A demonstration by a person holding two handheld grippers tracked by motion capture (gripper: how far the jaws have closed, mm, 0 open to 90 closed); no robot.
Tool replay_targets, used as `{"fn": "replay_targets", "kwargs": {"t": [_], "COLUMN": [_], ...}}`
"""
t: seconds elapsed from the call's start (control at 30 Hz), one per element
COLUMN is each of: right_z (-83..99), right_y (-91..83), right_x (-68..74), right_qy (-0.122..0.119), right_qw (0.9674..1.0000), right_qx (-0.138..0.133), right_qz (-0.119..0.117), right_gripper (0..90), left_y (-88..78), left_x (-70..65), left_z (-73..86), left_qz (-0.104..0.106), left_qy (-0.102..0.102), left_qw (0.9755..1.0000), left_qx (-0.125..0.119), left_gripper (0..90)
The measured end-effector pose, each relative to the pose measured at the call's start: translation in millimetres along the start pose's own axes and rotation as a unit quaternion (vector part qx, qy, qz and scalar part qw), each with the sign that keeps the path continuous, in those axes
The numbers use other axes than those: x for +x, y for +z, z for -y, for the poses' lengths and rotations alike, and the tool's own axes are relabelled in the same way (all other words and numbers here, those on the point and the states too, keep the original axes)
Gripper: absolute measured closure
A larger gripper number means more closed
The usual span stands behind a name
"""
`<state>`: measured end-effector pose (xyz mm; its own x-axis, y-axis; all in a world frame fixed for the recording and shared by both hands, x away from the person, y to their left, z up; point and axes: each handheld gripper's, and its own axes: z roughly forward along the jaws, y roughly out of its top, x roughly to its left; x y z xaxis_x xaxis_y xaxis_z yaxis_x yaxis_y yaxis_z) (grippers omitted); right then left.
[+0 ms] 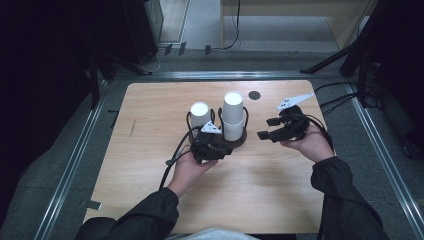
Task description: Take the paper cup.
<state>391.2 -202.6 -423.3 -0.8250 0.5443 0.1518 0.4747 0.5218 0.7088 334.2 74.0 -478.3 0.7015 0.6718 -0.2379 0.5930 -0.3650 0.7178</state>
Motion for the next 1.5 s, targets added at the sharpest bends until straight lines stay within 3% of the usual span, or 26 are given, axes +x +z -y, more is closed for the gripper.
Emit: {"fn": "replay_targets", "kwargs": {"t": [0.27, 0.4, 0.47, 0.63, 0.77, 0.97, 1.17, 1.27, 1.5], "right_z": [-22.5, -33.0, -42.1, -51.7, -62.0, -73.2, -82.9, -87.2, -95.0], "right_y": [-4.6, -1.2, 2.3, 8.0, 15.8, 22.6, 31.3, 34.8, 44.2], "right_x": [-3.6, -4.5, -3.9, -4.3, -5.1, -4.6, -1.4, 0.9, 6.1], "right_qy": [-0.011, -0.012, -0.019, -0.020, -0.021, -0.027, -0.036, -0.041, -0.047], "right_qw": [0.9999, 0.9999, 0.9998, 0.9997, 0.9997, 0.9995, 0.9993, 0.9990, 0.9988], "right_qx": [-0.003, 0.000, -0.003, -0.006, -0.008, -0.008, -0.007, -0.009, -0.011], "right_qz": [0.007, 0.007, 0.010, 0.008, 0.009, 0.010, 0.006, 0.014, 0.008], "right_gripper": [30.0, 29.9, 29.2, 28.9, 28.8, 28.8, 28.2, 28.2, 26.7], "left_y": [5.3, 8.5, 10.7, 16.5, 18.2, 20.1, 20.6, 20.5, 22.1], "left_x": [1.5, 1.1, 1.1, -0.2, 2.2, 2.7, 6.7, 7.8, 10.1], "left_z": [-7.0, -10.0, -10.8, -12.4, -16.9, -19.9, -22.7, -25.6, -31.5], "left_qz": [-0.003, -0.024, -0.024, -0.032, -0.040, -0.051, -0.045, -0.041, -0.051], "left_qy": [-0.024, -0.022, -0.032, -0.030, -0.045, -0.041, -0.062, -0.066, -0.064], "left_qw": [0.9996, 0.9993, 0.9989, 0.9987, 0.9971, 0.9968, 0.9954, 0.9953, 0.9952], "left_qx": [-0.016, -0.017, -0.023, -0.027, -0.045, -0.046, -0.058, -0.056, -0.054], "left_gripper": [72.1, 74.0, 76.4, 81.2, 86.0, 87.0, 87.3, 87.3, 87.3]}}
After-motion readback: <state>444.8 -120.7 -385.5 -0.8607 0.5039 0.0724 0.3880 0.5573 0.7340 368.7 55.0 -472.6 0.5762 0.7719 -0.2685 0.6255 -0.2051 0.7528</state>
